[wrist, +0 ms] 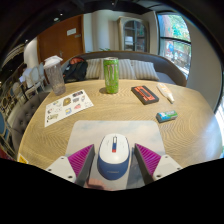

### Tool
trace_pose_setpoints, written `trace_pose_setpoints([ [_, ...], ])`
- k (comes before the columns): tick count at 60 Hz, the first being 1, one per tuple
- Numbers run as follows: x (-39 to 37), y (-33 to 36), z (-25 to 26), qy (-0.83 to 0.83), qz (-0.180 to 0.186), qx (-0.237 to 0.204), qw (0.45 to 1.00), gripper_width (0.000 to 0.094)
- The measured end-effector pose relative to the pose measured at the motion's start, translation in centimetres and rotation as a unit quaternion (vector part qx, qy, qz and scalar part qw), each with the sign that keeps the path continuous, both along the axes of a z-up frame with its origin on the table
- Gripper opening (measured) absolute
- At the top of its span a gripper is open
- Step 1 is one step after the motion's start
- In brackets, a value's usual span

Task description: Arrange mouse

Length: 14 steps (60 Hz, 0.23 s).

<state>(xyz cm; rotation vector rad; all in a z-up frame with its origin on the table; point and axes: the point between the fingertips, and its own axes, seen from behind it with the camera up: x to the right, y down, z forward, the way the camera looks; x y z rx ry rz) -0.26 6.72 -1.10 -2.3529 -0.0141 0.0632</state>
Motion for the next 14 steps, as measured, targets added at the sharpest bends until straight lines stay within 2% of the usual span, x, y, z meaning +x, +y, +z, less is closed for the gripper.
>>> trace_pose_setpoints([
  [1, 0.1, -0.2, 0.1, -0.001, -0.003, -0.003, 1.0, 0.0864],
  [3, 0.2, -0.8, 0.6, -0.003, -0.006, -0.006, 1.0, 0.0834],
  [9, 0.8, -3.0, 2.9, 0.001, -0.009, 0.008, 1.0, 0.0853],
  [14, 1.7, -6.2, 3.6, 0.009, -0.033, -0.004, 0.999, 0.0852],
])
